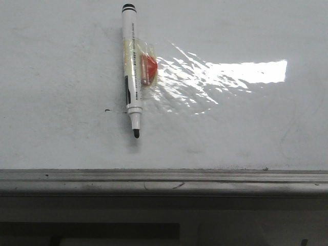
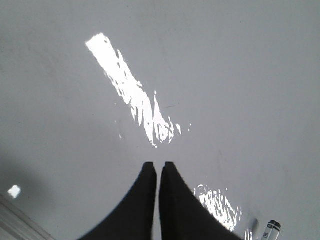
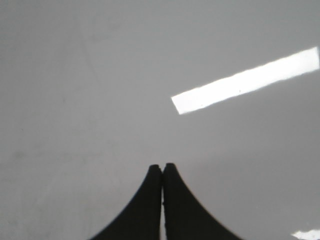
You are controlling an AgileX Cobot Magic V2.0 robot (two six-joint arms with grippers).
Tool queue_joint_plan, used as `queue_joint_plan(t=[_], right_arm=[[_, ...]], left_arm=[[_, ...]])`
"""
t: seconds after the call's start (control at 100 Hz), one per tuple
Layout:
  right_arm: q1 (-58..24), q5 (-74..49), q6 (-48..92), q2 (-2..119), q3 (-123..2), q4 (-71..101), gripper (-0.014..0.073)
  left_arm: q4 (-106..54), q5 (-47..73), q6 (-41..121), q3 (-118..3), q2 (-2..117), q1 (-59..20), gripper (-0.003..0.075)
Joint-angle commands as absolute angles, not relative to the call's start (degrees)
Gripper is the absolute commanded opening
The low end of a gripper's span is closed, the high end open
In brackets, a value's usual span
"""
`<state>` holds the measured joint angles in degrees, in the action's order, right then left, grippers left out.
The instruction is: Write number 9 on whiteboard
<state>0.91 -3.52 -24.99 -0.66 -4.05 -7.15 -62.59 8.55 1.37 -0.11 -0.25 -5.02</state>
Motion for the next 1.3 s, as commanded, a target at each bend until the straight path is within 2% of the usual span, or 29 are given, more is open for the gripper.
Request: queue_joint_plan(t=[0.0, 0.16, 0.29, 0.4, 0.42, 0.51, 0.58, 0.67, 0.83, 1.09, 1.29], right_arm=[[1.1, -8.2, -25.0, 0.7, -11.0, -6.5, -0.0061], [1.1, -27.9, -17.9, 8.5, -23.5, -6.7, -0.0056], [1.1, -33.2, -11.0, 16.0, -32.0, -6.7, 0.0038], [0.5, -35.3, -9.9, 20.8, -35.7, -6.7, 0.016], [-0.1, -35.7, -9.9, 21.6, -36.1, -6.5, 0.0192], [-2.1, -36.9, -9.9, 23.2, -36.9, -4.0, 0.0279], [-3.8, -37.3, -9.9, 24.0, -36.9, -2.8, 0.0321], [-5.3, -37.2, -9.9, 24.6, -36.9, -2.7, 0.0325], [-5.7, -36.3, -9.9, 25.7, -36.9, -2.7, 0.0325], [-5.7, -36.2, -9.9, 25.9, -36.9, -2.7, 0.0325], [-5.7, -36.2, -9.9, 25.9, -36.9, -2.7, 0.0324]], left_arm=[[-61.9, 7.9, 3.8, -2.4, -1.4, -5.3, -0.0021], [-47.2, 18.7, 10.1, -12.7, 5.2, -5.3, -0.002], [-40.5, 24.1, 20.7, -21.4, 15.4, -5.3, 0.0006], [-40.5, 26.3, 25.3, -25.9, 23.9, -5.3, 0.0159], [-40.5, 26.7, 25.6, -26.7, 26.1, -5.3, 0.0218], [-43.0, 29.5, 26.6, -29.4, 31.9, -5.5, 0.0386], [-47.3, 30.7, 30.6, -30.9, 35.2, -7.1, 0.0449], [-54.8, 31.9, 38.4, -31.9, 38.7, -11.3, 0.0424], [-60.0, 29.7, 38.9, -32.1, 45.6, -21.0, 0.0409], [-65.7, 13.5, 38.9, -32.8, 56.3, -39.4, 0.0408], [-68.4, 1.6, 38.9, -34.5, 62.4, -48.3, 0.0409]])
